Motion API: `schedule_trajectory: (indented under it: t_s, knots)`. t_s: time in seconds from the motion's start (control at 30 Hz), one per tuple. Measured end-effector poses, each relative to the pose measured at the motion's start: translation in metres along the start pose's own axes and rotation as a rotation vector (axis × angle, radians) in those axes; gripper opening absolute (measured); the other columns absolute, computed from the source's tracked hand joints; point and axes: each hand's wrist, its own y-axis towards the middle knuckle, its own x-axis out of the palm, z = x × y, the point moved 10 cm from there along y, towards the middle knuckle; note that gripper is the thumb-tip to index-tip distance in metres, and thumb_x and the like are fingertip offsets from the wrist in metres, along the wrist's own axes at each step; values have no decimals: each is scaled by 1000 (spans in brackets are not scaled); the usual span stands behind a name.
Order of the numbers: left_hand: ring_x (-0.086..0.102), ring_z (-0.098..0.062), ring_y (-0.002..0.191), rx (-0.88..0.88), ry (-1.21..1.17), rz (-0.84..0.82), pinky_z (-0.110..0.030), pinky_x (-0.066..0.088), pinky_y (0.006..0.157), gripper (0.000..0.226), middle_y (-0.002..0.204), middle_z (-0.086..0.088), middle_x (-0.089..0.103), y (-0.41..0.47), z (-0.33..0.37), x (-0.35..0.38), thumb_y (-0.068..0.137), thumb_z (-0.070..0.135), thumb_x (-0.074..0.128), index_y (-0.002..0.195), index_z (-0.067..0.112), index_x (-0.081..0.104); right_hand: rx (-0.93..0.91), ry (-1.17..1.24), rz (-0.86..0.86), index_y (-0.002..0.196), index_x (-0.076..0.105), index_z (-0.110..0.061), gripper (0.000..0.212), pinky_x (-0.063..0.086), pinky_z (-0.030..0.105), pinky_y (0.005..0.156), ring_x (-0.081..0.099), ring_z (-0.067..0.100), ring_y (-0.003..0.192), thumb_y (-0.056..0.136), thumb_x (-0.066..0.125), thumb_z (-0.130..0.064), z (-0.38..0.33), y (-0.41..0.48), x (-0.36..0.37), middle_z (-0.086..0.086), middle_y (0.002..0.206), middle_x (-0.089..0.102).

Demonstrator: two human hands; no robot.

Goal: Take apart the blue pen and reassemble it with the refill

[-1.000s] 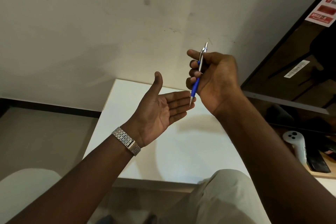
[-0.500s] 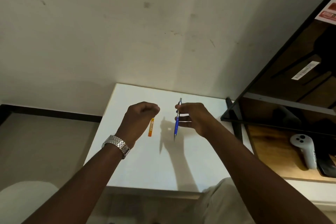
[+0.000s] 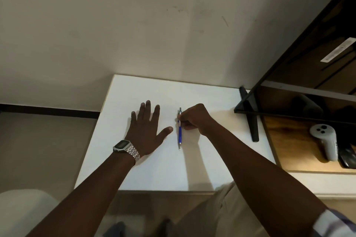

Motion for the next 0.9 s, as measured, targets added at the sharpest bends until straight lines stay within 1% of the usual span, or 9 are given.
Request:
schedule_trajectory:
  t_s: [0.13,0.23,0.33,0.5,0.6,0.7,0.77,0.83,0.9]
  knots:
    - [-7,-35,160,-97,26,-66,-59,5,126,127,172,-17,-9,-1,-22,20,75,95,29,163,10,-5,-12,18,23,81,78,8,11,66,42,77,70,29,66,80,83,-1,2,3,-1,25,79,76]
    - [-5,-35,160,-117,25,-106,-58,6,127,149,173,-16,-7,0,-33,30,56,106,28,162,6,-4,-34,36,29,75,78,5,7,66,43,78,71,32,71,78,83,1,3,5,-3,30,90,78]
    - [-5,-34,160,-103,40,-103,-57,7,128,158,173,-15,-7,1,-36,32,48,108,31,161,4,-4,-51,66,36,74,77,5,6,65,41,76,72,33,72,78,82,2,6,4,-5,30,91,78]
    - [-6,-33,160,-91,45,-93,-57,6,128,159,173,-14,-9,3,-36,34,47,109,31,161,5,-4,-45,78,52,77,77,8,6,66,45,79,72,33,71,77,82,3,7,6,-7,31,89,77]
    - [-5,-33,160,-89,46,-84,-57,6,128,159,173,-14,-8,7,-37,34,45,110,27,162,5,-2,-43,90,61,81,77,10,10,66,42,75,72,32,68,77,82,3,8,8,-8,29,87,78]
    - [-5,-33,160,-89,56,-89,-56,6,128,159,173,-14,-8,5,-37,34,45,111,24,162,6,-3,-59,100,80,76,76,10,8,66,40,71,71,28,63,77,80,3,9,6,-10,19,74,78]
    - [-7,-31,160,-96,36,-104,-55,4,129,157,173,-13,-11,4,-36,32,46,110,21,162,8,-5,-93,86,98,74,75,7,12,66,38,69,70,26,61,81,78,-2,8,7,-16,12,65,76]
    - [-8,-30,160,-106,-13,-106,-54,3,129,150,173,-12,-12,2,-36,27,52,108,18,162,10,-7,-212,-24,137,82,79,1,12,64,41,77,73,28,73,87,73,-9,-3,1,-22,14,79,78]
    - [-7,-28,160,-102,-67,-7,-53,3,129,136,173,-12,-9,1,-32,11,64,102,8,163,10,-4,-386,-236,227,103,79,-6,20,55,37,92,72,28,101,97,62,-13,-23,-17,-28,11,107,79]
